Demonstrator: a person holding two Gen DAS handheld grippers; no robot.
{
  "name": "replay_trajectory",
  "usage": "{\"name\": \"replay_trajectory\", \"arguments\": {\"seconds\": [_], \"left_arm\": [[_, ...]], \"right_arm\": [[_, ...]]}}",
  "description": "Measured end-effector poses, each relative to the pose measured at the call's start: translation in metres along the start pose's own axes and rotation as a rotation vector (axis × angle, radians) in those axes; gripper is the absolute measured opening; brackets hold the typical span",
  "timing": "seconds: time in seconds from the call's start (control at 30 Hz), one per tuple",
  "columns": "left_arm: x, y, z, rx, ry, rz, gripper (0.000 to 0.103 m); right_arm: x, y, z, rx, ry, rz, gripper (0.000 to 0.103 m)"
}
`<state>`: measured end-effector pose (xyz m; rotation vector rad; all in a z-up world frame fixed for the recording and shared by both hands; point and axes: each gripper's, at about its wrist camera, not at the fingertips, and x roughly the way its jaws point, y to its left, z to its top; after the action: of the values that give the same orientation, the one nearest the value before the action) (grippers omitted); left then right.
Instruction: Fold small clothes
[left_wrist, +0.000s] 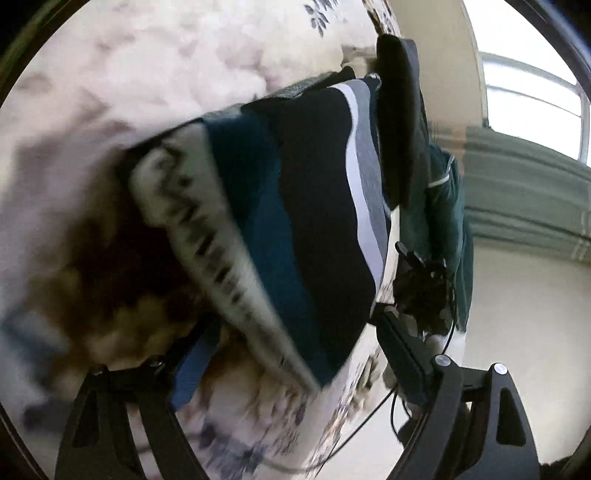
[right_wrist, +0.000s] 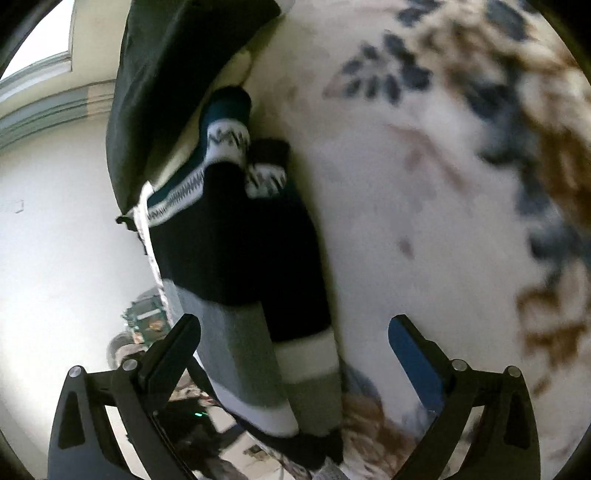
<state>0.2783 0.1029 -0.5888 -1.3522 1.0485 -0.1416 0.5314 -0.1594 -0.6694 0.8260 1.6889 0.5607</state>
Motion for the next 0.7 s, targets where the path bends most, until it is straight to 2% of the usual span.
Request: {"name": "replay_trajectory", "arguments": {"seconds": [0.17, 0.4, 0.43, 0.47, 0.5, 0.53, 0.6, 0.67, 0.7], "left_arm": [[0.027, 0.004, 0.012, -0.058, -0.083, -0.011, 0.086], [0.033, -0.002, 0.032, -0.103, -0.195, -0.042, 0.085], [0.032, -0.005, 0.036, -0.103, -0.218, -0.058, 0.077], [0.031, -0.008, 0.04, -0.105, -0.23, -0.05, 0.048], [0.032, -0.01, 0.044, -0.11, -0.232, -0.036, 0.038], [0.034, -0.014, 0.048, -0.108, -0.231, -0.044, 0.033], [0.029, -0.024, 0.055, -0.071, -0.23, -0.031, 0.031], [0.029, -0.03, 0.061, -0.05, -0.218, -0.031, 0.029], [0.026, -0.028, 0.062, -0.04, -0.206, -0.03, 0.029]], "right_arm": [[0.015, 0.001, 0.024, -0.027, 0.035, 0.055, 0.103], [0.043, 0.01, 0.042, -0.07, 0.073, 0.132, 0.103], [0.046, 0.013, 0.043, -0.072, 0.071, 0.14, 0.103], [0.045, 0.015, 0.041, -0.079, 0.072, 0.149, 0.103], [0.048, 0.019, 0.04, -0.089, 0.073, 0.144, 0.103], [0.052, 0.023, 0.039, -0.095, 0.073, 0.142, 0.102], [0.059, 0.035, 0.033, -0.137, 0.083, 0.139, 0.086], [0.059, 0.038, 0.032, -0.144, 0.062, 0.096, 0.041], [0.059, 0.035, 0.028, -0.133, 0.052, 0.096, 0.038]]}}
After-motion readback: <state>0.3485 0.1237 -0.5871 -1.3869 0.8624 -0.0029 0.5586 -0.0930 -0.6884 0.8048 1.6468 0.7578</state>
